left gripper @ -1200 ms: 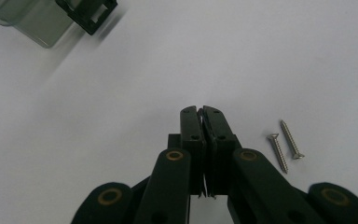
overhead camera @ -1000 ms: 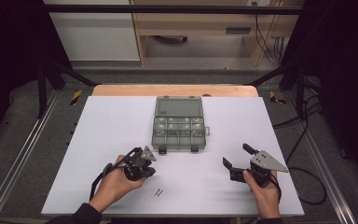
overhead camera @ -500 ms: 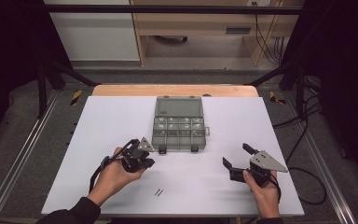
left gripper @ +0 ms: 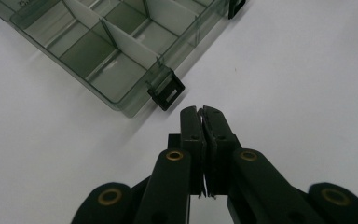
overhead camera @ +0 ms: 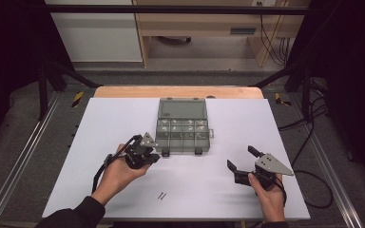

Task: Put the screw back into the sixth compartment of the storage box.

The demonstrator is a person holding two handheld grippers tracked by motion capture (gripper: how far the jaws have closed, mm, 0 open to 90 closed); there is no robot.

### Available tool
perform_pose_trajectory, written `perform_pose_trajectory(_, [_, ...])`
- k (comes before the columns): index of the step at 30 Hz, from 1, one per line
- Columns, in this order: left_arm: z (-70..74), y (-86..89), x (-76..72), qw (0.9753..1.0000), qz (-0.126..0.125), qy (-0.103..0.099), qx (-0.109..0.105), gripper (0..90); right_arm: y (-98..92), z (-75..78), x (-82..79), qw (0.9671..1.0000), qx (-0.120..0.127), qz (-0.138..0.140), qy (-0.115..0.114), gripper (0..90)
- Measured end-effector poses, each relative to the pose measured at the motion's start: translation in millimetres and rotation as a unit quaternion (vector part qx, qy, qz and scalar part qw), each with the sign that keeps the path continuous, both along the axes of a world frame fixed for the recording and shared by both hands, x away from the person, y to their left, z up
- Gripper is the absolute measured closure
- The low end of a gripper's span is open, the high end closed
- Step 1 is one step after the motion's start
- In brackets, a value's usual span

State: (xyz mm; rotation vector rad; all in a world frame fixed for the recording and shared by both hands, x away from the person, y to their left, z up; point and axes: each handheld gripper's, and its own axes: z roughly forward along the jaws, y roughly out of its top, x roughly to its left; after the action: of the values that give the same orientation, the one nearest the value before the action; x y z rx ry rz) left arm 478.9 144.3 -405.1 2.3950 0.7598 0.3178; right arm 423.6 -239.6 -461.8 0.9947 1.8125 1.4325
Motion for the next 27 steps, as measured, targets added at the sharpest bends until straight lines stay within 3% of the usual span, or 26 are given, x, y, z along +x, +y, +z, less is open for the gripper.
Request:
perform_pose_trajectory(8, [4.8, -8.7, 10.2, 0.9993, 0.015, -0.022, -0.027, 88.0, -2.7, 1.3, -1.0, 1.0, 0.007, -0.004, -0.003, 6.5])
perform_pose_trajectory(10, [7.3, -13.3, 15.7, 0.9985, 0.024, -0.024, -0.043, 88.0, -3.1, 1.1, -0.6, 1.0, 0.007, -0.002, -0.004, 6.4])
perform_pose_trajectory(21, [10.7, -20.2, 32.5, 0.9945, 0.044, -0.056, -0.077, 88.0, -3.3, 1.1, -0.3, 1.0, 0.003, -0.002, -0.003, 6.3])
perform_pose_trajectory(27, [5.8, -27.4, 38.6, 0.9924, 0.035, -0.074, -0.093, 88.0, -2.8, 0.9, 0.3, 1.0, 0.003, 0.0, -0.003, 6.2])
